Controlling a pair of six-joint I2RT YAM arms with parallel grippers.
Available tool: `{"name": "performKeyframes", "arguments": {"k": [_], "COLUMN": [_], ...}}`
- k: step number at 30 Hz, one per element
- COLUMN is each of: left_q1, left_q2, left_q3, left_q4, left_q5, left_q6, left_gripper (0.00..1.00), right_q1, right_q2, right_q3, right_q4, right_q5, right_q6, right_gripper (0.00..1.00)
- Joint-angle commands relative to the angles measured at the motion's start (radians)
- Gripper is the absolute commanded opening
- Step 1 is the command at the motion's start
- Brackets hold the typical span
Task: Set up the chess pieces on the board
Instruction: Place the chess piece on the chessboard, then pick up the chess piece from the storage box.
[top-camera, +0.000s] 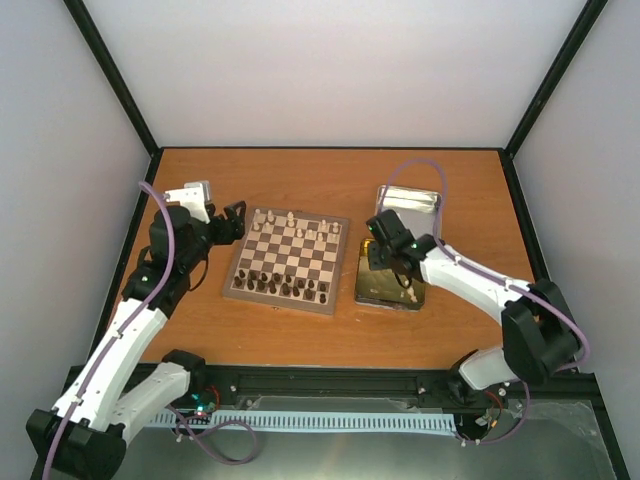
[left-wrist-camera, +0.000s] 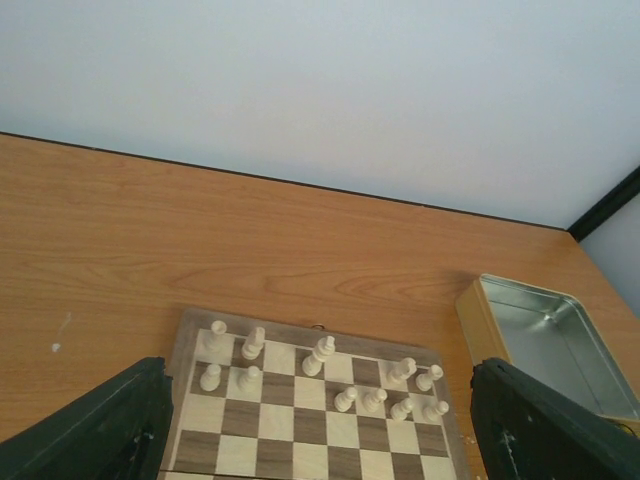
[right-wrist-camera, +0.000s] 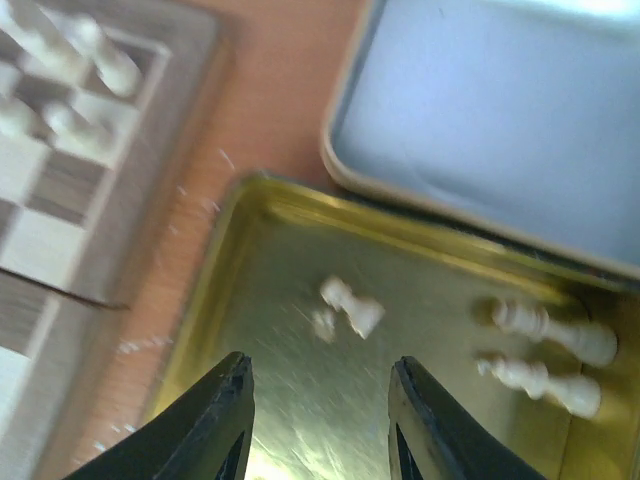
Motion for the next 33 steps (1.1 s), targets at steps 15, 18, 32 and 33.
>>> {"name": "performKeyframes", "arguments": {"k": [15, 18, 32, 33], "left_q1": [-0.001, 0.000, -0.001, -0.001], "left_q2": [0.221, 0.231, 0.242, 0.242], "left_q3": [0.082, 0.085, 0.081, 0.081], "left_q4": [0.100, 0.098, 0.098, 0.098], "left_q5": [0.160, 0.157, 0.158, 0.157], "left_q6": [-0.054, -0.049, -0.033, -0.035], "left_gripper": [0.82, 0.82, 0.82, 0.82], "right_q1": [-0.097, -0.097, -0.100, -0.100], "right_q2": [0.180, 0.198, 0.261, 0.260], "right_q3": [-0.080, -0.077, -0.072, -0.073], "right_q4": [0.186, 0.192, 0.206, 0.199], "right_q5": [-0.096, -0.104, -0.119, -0.120], "right_q6": [-0.163, -0.174, -0.199, -0.198], "right_gripper": [0.38, 0.38, 0.27, 0.24]}}
